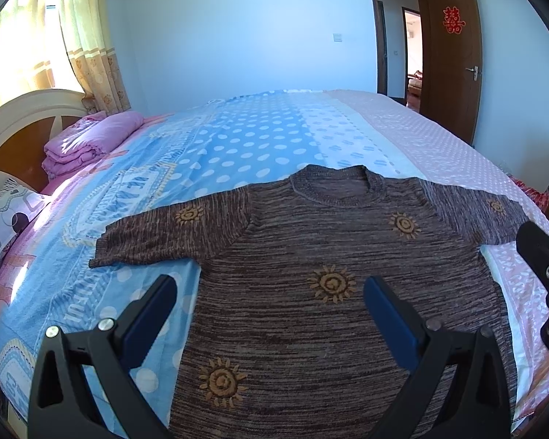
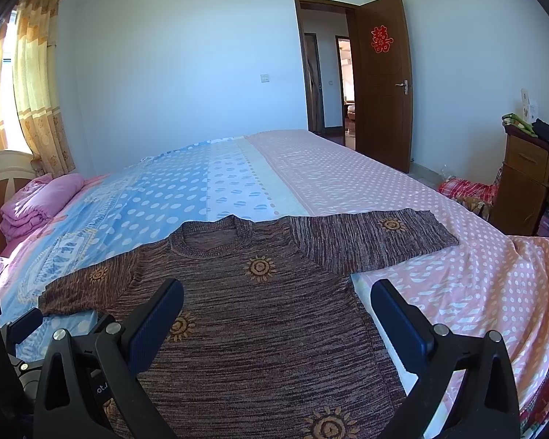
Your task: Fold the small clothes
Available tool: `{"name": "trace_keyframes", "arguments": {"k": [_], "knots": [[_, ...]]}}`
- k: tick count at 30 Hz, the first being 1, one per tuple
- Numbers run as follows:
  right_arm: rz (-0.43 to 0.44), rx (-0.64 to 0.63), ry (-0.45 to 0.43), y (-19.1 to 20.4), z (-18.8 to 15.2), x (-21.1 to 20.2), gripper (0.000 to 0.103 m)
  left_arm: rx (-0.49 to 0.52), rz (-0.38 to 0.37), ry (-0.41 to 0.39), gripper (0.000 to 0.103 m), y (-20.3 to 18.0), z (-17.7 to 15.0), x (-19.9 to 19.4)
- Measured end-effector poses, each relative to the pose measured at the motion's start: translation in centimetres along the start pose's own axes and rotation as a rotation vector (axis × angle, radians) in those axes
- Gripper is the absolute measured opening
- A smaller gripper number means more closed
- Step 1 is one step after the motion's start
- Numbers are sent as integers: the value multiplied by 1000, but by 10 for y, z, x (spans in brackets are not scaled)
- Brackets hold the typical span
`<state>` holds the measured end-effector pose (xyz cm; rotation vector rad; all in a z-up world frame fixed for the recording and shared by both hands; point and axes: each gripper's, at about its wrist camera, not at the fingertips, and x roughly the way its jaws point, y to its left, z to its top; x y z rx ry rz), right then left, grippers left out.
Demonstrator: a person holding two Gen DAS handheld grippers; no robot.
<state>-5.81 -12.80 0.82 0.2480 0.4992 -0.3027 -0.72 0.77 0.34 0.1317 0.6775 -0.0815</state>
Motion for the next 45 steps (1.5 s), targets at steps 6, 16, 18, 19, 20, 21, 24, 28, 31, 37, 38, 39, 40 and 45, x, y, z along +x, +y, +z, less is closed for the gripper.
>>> {"name": "trace_keyframes", "arguments": {"k": [6, 16, 18, 19, 20, 21, 24, 28, 31, 37, 38, 39, 40, 45], "knots": [[0, -2, 1, -1, -1, 0, 102, -2, -1, -4, 103, 1, -1, 0], [-3, -4, 3, 0, -3, -1, 102, -8, -7, -2, 103, 2, 0, -1], [-5, -5, 6, 0, -3, -1, 102, -9, -8, -3, 103, 2, -1, -1], [-5, -6, 6, 0, -3, -1, 102, -10, -10, -3, 103, 2, -1, -1], [-5, -6, 7, -1, -4, -2, 102, -9, -10, -2, 103, 2, -1, -1], [-5, -6, 8, 1, -3, -1, 102, -10, -11, -1, 103, 2, -1, -1], [-7, -7, 5, 0, -3, -1, 102, -10, -11, 0, 103, 1, -1, -1], [-11, -12, 13, 1, -4, 1, 102, -10, -12, 0, 103, 1, -1, -2], [-17, -13, 18, 0, -4, 2, 102, -12, -13, 1, 103, 1, -2, -2], [-29, -13, 23, -2, -4, 5, 102, -19, -21, 6, 103, 0, -2, 0], [-33, -14, 27, -2, -4, 6, 102, -20, -24, 7, 103, 0, -2, 0], [-35, -15, 31, -3, -4, 7, 102, -20, -24, 8, 103, 0, -2, 0], [-36, -17, 36, -2, -4, 8, 102, -20, -22, 8, 103, 0, -2, 0], [-44, -31, 60, 1, -6, 14, 102, -23, -23, 12, 103, 1, -1, 2]]}}
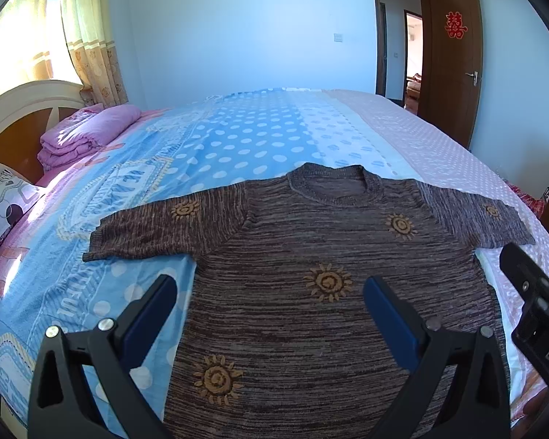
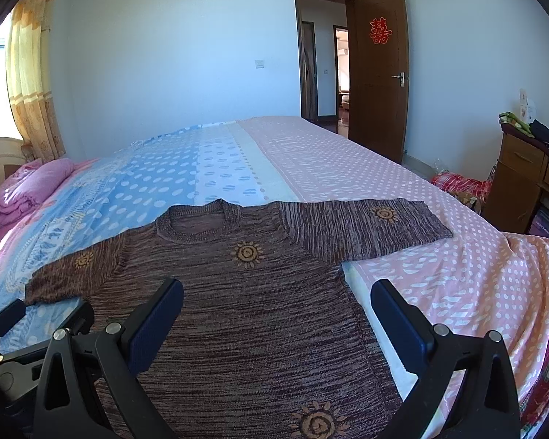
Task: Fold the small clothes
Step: 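Grasp the sweater's sleeve with the right gripper and fold it across the body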
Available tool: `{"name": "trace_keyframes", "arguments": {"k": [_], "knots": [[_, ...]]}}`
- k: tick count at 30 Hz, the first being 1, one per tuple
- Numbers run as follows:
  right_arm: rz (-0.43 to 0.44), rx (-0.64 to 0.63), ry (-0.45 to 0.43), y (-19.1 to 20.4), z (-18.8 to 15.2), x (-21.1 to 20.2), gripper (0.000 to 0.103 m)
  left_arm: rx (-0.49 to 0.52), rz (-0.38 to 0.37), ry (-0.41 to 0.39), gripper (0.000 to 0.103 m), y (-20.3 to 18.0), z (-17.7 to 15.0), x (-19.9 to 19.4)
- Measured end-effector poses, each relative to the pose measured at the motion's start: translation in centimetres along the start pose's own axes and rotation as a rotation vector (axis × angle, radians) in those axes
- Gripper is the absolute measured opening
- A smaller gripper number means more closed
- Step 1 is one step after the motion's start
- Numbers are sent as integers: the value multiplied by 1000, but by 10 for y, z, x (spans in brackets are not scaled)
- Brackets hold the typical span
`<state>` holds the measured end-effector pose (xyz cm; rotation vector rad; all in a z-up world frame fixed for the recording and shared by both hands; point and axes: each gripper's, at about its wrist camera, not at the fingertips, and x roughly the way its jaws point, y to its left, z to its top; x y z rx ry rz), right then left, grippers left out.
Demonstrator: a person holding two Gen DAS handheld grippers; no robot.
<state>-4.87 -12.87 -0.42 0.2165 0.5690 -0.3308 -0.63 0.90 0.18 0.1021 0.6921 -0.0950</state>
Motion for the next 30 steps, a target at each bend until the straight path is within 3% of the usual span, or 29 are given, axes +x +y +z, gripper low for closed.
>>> {"name": "trace_keyframes", "arguments": {"k": [16, 20, 23, 27, 29, 30], "knots": [[3, -43, 50, 9, 2, 27, 102, 4, -3, 31, 103, 1, 2, 22], [27, -46, 66, 1, 7, 43, 102, 0, -36, 29, 103, 6, 8, 35], [-15, -28, 85, -22, 16, 63, 102, -10, -62, 7, 103, 17, 15, 51], [-57, 44, 95, -74, 35, 88, 102, -22, 4, 13, 103, 34, 26, 80], [-76, 114, 91, -114, 47, 104, 99, -60, 27, 28, 103, 47, 31, 98], [-85, 150, 95, -135, 52, 113, 90, -77, 34, 34, 103, 52, 32, 106]]}}
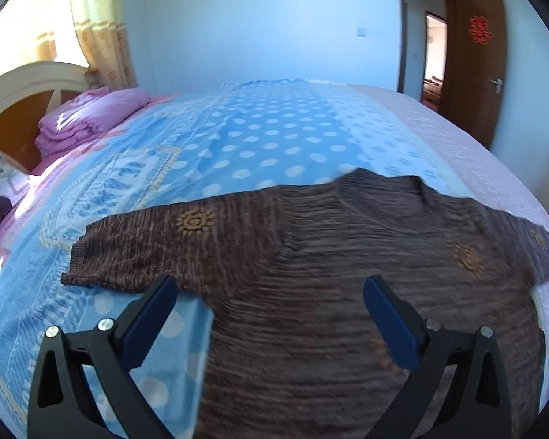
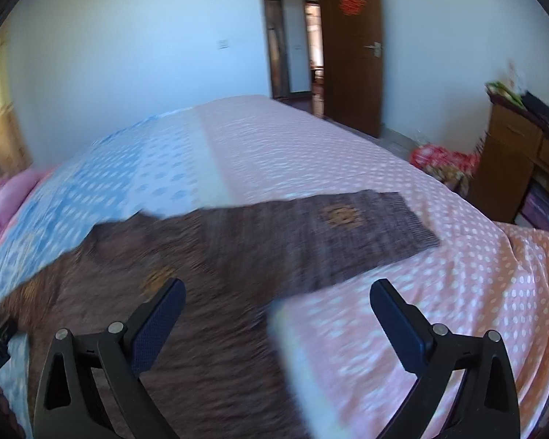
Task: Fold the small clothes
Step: 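Grasp the sweater's sleeve with the right gripper and fold it across the body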
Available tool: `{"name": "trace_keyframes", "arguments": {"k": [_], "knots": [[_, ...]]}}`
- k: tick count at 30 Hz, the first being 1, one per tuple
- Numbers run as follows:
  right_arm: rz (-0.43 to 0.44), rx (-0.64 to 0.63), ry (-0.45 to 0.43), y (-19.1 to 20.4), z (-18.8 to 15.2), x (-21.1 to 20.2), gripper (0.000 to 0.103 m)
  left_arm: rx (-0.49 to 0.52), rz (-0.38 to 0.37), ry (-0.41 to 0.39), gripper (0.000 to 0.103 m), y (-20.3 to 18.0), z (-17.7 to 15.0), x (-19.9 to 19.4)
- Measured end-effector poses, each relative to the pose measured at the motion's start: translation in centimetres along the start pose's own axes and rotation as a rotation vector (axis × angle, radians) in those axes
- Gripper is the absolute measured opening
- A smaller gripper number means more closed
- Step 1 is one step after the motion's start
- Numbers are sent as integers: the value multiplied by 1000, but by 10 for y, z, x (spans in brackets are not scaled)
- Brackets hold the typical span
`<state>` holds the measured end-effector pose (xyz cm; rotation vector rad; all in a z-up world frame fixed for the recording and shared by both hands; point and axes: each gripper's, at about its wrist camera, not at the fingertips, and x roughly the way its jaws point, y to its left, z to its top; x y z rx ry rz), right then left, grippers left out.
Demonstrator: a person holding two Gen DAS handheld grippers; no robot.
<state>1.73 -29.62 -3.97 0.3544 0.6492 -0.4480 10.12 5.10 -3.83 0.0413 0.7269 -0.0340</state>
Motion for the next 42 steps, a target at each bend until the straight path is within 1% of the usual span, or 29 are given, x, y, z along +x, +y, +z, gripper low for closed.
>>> {"name": "trace_keyframes", "arguments": {"k": [1, 2, 3, 4, 5, 8, 9, 10, 12, 14, 16, 18, 19, 20, 21, 22, 23, 24, 27, 29, 30, 33, 36, 38, 39, 42], "knots": [[-21, 39, 15, -23, 12, 14, 78, -19, 9, 3, 103, 6, 1, 9], [-41, 85, 40, -48, 23, 29, 74, -28, 18, 1, 103, 8, 1, 15], [-65, 135, 52, -70, 31, 41, 72, -32, 33, -2, 103, 10, 0, 21], [-79, 170, 56, -85, 35, 49, 72, -28, 44, -4, 103, 10, -1, 26], [-100, 233, 69, -111, 41, 63, 72, -21, 56, -4, 103, 10, -2, 32], [-137, 342, 99, -159, 44, 92, 71, -25, 73, 5, 103, 9, -9, 47], [-134, 368, 104, -169, 43, 99, 68, -33, 62, 11, 103, 9, -13, 52], [-125, 391, 113, -177, 42, 104, 65, -35, 52, 38, 103, 9, -16, 58], [-106, 419, 130, -183, 40, 113, 63, -35, 47, 88, 103, 9, -16, 66], [-96, 418, 147, -181, 37, 121, 63, -52, 41, 109, 103, 12, -16, 69], [-76, 377, 163, -171, 35, 131, 60, -73, 35, 135, 103, 15, -18, 73], [-133, 292, 154, -158, 35, 136, 59, -89, 33, 178, 103, 17, -19, 82], [-160, 247, 157, -151, 35, 139, 56, -105, 27, 216, 103, 20, -21, 88], [-180, 210, 165, -145, 35, 142, 52, -124, 10, 224, 103, 23, -21, 90], [-215, 162, 176, -140, 35, 145, 41, -143, -4, 218, 103, 26, -22, 89], [-227, 116, 180, -134, 35, 146, 31, -147, -8, 216, 103, 26, -22, 88], [-219, 95, 181, -130, 35, 146, 26, -145, -6, 216, 103, 25, -22, 88], [-208, 83, 188, -128, 36, 146, 18, -140, -2, 217, 103, 24, -22, 88], [-208, 97, 202, -127, 39, 142, 12, -138, 1, 216, 103, 23, -22, 88], [-199, 102, 197, -121, 45, 137, 12, -143, -5, 215, 103, 25, -22, 88], [-188, 97, 184, -115, 51, 134, 12, -142, -4, 215, 103, 25, -22, 88], [-155, 31, 120, -83, 69, 110, 12, -142, -4, 214, 103, 25, -21, 89], [-76, -57, 75, -26, 81, 83, 12, -144, -7, 214, 103, 25, -22, 89], [-14, -95, 59, 8, 80, 73, 12, -147, -10, 213, 103, 25, -22, 89], [34, -121, 54, 36, 77, 66, 12, -148, -12, 212, 103, 26, -22, 89], [146, -171, 58, 96, 60, 59, 12, -152, -16, 210, 103, 27, -22, 90]]}}
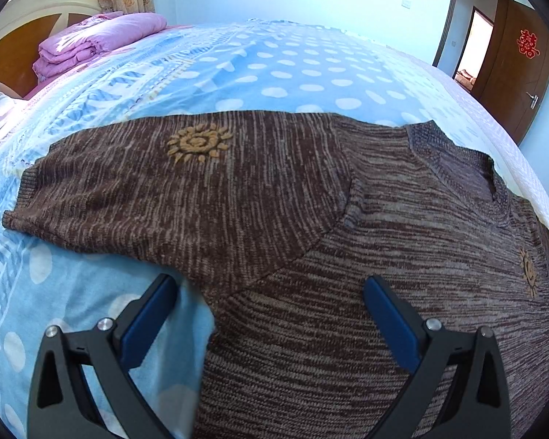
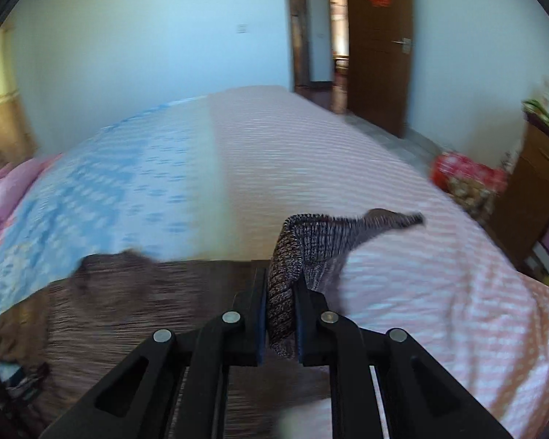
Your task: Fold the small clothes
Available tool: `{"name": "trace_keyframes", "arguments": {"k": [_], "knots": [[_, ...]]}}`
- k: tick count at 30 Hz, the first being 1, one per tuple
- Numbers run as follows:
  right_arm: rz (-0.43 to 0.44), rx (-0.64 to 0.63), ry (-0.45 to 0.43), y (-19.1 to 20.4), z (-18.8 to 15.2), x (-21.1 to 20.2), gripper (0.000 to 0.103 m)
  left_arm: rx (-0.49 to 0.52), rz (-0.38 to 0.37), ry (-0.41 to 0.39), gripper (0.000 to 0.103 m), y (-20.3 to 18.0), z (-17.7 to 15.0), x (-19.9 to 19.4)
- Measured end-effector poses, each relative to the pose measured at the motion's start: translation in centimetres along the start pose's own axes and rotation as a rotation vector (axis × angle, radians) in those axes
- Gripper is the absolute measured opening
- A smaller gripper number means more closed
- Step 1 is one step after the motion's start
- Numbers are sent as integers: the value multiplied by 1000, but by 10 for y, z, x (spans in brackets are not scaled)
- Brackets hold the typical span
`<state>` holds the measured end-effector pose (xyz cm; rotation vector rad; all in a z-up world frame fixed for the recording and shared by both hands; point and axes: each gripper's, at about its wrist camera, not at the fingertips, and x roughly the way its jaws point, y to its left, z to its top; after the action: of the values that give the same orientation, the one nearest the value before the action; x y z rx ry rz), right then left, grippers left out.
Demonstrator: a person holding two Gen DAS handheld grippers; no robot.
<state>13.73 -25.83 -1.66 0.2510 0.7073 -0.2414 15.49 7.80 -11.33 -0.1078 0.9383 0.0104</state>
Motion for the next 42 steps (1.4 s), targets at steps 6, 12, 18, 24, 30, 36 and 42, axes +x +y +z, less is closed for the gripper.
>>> {"name": "trace_keyframes", "arguments": {"k": [6, 12, 18, 24, 30, 36, 42], "knots": [[133, -148, 51, 123, -50, 30, 12, -6, -11, -2, 103, 2, 0, 1], [196, -206, 122, 154, -99, 71, 15, -8, -16, -3, 103, 3, 0, 0], [462, -81, 182, 137, -96, 73, 39, -9, -16, -3, 103, 3, 0, 0], [330, 31, 21, 85, -79, 43, 39, -7, -14, -4, 103, 3, 0, 1], [318, 57, 125, 98, -59, 78, 40, -7, -14, -4, 103, 2, 0, 1], [168, -15, 207, 133, -61, 106, 23, -7, -14, -5, 103, 2, 0, 1], [314, -195, 180, 187, -66, 100, 8, -8, -20, -6, 103, 3, 0, 1]]}}
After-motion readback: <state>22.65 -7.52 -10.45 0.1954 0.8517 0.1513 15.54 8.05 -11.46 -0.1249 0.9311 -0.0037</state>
